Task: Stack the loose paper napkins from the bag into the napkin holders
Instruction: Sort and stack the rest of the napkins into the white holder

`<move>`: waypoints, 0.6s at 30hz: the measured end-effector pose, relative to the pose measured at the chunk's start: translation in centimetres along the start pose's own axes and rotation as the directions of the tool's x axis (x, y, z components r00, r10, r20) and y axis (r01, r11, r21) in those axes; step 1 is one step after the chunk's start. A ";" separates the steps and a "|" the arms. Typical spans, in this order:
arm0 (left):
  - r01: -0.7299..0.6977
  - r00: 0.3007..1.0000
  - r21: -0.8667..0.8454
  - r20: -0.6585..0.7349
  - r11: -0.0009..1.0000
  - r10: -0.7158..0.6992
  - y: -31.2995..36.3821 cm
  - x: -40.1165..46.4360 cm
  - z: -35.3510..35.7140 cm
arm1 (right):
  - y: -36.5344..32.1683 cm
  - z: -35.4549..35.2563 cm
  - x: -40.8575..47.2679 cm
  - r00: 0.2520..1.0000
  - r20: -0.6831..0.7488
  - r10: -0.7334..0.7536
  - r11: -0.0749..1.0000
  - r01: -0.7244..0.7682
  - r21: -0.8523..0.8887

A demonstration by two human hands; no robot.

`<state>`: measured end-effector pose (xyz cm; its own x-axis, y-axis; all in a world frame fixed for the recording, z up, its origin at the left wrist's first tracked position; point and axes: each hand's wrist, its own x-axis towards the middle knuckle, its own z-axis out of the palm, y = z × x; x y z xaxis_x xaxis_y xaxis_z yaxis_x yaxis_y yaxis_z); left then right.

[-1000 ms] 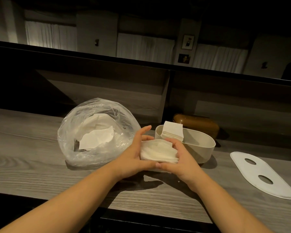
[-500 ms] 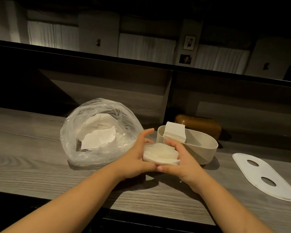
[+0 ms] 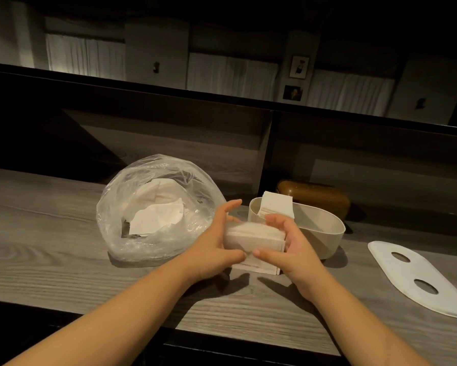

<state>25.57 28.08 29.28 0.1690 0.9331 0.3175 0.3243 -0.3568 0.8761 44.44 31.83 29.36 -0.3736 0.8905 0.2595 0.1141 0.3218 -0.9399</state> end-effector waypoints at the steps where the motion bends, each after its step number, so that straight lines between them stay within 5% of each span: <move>1: 0.025 0.999 -0.006 -0.036 1.000 -0.025 0.0 0.1 -0.1 | 0.0 -0.2 0.0 1.000 -0.025 0.015 0.999 -0.016 -0.033; 6: 0.051 0.995 0.039 0.081 0.998 -0.054 0.1 -0.2 -0.2 | 0.4 -0.7 -0.2 0.997 -0.039 0.068 0.990 -0.073 -0.119; 9: 0.019 0.999 0.042 0.029 0.999 -0.020 0.1 -0.3 -0.4 | 0.4 -0.7 0.0 0.996 -0.091 -0.001 0.996 -0.007 -0.088; 18: 0.047 0.996 0.009 0.076 0.999 -0.047 -0.1 -0.2 -0.7 | -0.1 -0.3 -0.4 0.995 0.081 0.065 0.994 -0.058 -0.092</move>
<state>24.90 28.00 29.37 0.2239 0.9427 0.2472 0.3401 -0.3133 0.8866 44.87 31.55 29.45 -0.4385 0.8807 0.1789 0.2193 0.2979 -0.9291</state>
